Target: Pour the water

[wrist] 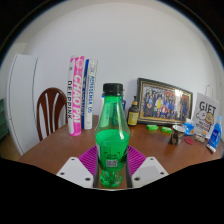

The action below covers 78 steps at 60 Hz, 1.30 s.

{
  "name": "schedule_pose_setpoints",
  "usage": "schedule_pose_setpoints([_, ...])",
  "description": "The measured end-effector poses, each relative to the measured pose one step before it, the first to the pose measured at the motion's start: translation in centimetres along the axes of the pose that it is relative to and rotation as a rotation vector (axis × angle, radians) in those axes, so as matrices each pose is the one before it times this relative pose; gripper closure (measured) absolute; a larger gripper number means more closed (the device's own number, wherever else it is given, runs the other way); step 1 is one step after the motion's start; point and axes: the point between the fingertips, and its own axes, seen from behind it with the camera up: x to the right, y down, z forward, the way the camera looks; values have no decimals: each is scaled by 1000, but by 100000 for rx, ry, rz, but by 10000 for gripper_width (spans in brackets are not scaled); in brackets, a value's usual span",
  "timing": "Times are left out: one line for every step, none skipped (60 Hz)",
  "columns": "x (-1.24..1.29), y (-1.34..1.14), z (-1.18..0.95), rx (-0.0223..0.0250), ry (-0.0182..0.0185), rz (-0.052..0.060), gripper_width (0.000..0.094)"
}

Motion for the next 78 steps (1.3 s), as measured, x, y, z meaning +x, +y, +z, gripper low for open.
schedule_pose_setpoints([136,-88,-5,243,356,-160,561])
schedule_pose_setpoints([65,-143,6,282,84,-145,583])
schedule_pose_setpoints([35,-229,24,441,15,174,584])
schedule_pose_setpoints([-6,-189,38,151,-256,262,584])
schedule_pose_setpoints([-32,-286,21,85,-287,630,583])
schedule_pose_setpoints([-13,-319,79,185,-214,778,585])
schedule_pose_setpoints([23,-385,53,279,-158,967,585])
schedule_pose_setpoints([36,-380,30,462,-50,1016,586])
schedule_pose_setpoints([52,-607,140,461,-336,1306,586])
schedule_pose_setpoints([45,-577,115,491,-332,1515,585])
schedule_pose_setpoints([29,-632,135,516,-517,1821,586])
schedule_pose_setpoints([1,-603,69,683,-585,2200,585])
schedule_pose_setpoints([10,-792,127,847,-864,2778,584])
schedule_pose_setpoints([166,-849,157,1003,-1271,3372,584])
schedule_pose_setpoints([-21,-882,220,920,-1090,3655,585])
schedule_pose_setpoints([-26,-910,238,852,-1200,4014,585])
schedule_pose_setpoints([-5,-895,247,826,-1302,4205,586])
schedule_pose_setpoints([19,-914,252,861,-1270,4359,586])
schedule_pose_setpoints([-1,-922,251,905,-1231,4382,586])
schedule_pose_setpoints([-168,-819,379,1041,-789,4139,585])
schedule_pose_setpoints([30,-977,312,899,-1196,4577,584])
schedule_pose_setpoints([98,-986,310,1160,-1328,4427,585])
schedule_pose_setpoints([30,-1031,341,1071,-1267,4436,585])
schedule_pose_setpoints([-13,-1000,382,1040,-1297,4365,585])
schedule_pose_setpoints([-5,-971,379,980,-1320,4350,585])
schedule_pose_setpoints([9,-943,366,939,-1423,4376,586])
schedule_pose_setpoints([-13,-944,400,962,-1448,4492,585])
schedule_pose_setpoints([9,-930,380,960,-1408,4626,584])
schedule_pose_setpoints([37,-876,379,822,-1250,4815,583])
schedule_pose_setpoints([113,-851,362,775,-1049,4992,584])
schedule_pose_setpoints([-230,-632,691,815,172,5156,585])
schedule_pose_setpoints([481,-816,210,637,-1641,5371,583])
schedule_pose_setpoints([252,-802,421,732,-834,5461,584])
schedule_pose_setpoints([265,-825,408,791,-711,5400,585])
schedule_pose_setpoints([303,-846,401,809,-616,5352,585])
schedule_pose_setpoints([305,-824,439,796,-647,5403,585])
schedule_pose_setpoints([319,-794,445,647,-709,5399,584])
schedule_pose_setpoints([341,-767,401,530,-615,5329,584])
schedule_pose_setpoints([235,-740,326,584,52,5276,584])
schedule_pose_setpoints([417,-857,350,667,-325,5045,585])
schedule_pose_setpoints([365,-829,381,694,-254,4916,585])
schedule_pose_setpoints([347,-854,338,716,-411,4871,584])
schedule_pose_setpoints([303,-846,324,770,-486,4716,584])
schedule_pose_setpoints([333,-831,282,773,-412,4498,585])
schedule_pose_setpoints([358,-808,274,751,-226,4319,584])
schedule_pose_setpoints([353,-814,270,714,-132,4240,586])
schedule_pose_setpoints([329,-832,233,802,-175,4217,585])
schedule_pose_setpoints([237,-848,136,953,-193,4259,585])
schedule_pose_setpoints([382,-863,442,768,-294,4052,585])
schedule_pose_setpoints([266,-741,230,560,-303,3842,585])
schedule_pose_setpoints([288,-737,206,522,-263,3835,585])
schedule_pose_setpoints([269,-740,175,542,-169,3804,585])
schedule_pose_setpoints([263,-711,217,578,-143,3650,586])
schedule_pose_setpoints([261,-615,196,279,-107,3433,585])
schedule_pose_setpoints([341,-522,184,-62,236,3259,585])
schedule_pose_setpoints([259,-423,57,182,775,3249,585])
schedule_pose_setpoints([383,-519,284,-45,549,3158,586])
schedule_pose_setpoints([227,-481,154,-38,274,2981,586])
schedule_pose_setpoints([178,-501,141,93,-119,2837,586])
schedule_pose_setpoints([195,-464,123,96,-48,2635,586])
schedule_pose_setpoints([190,-439,115,140,130,2375,585])
schedule_pose_setpoints([184,-417,91,159,194,2010,585])
schedule_pose_setpoints([137,-360,73,100,261,1567,586])
schedule_pose_setpoints([149,-334,56,97,330,1103,586])
schedule_pose_setpoints([132,-190,-76,317,535,749,587])
schedule_pose_setpoints([157,-271,131,63,555,115,586])
schedule_pose_setpoints([147,-149,106,-61,628,-203,585])
schedule_pose_setpoints([83,-48,17,-185,531,-309,585])
schedule_pose_setpoints([91,-17,11,-326,616,-386,585])
schedule_pose_setpoints([98,17,22,-432,706,-426,585])
schedule_pose_setpoints([71,69,23,-590,655,-580,585])
schedule_pose_setpoints([24,140,-82,-689,673,-837,585])
schedule_pose_setpoints([32,133,74,-753,669,-1042,585])
schedule_pose_setpoints([32,121,49,-727,825,-1342,585])
schedule_pose_setpoints([36,134,37,-769,996,-1681,586])
schedule_pose_setpoints([24,156,13,-837,1062,-2043,586])
schedule_pose_setpoints([-10,194,53,-561,1264,-2480,586])
schedule_pose_setpoints([-35,157,8,-791,1098,-2696,586])
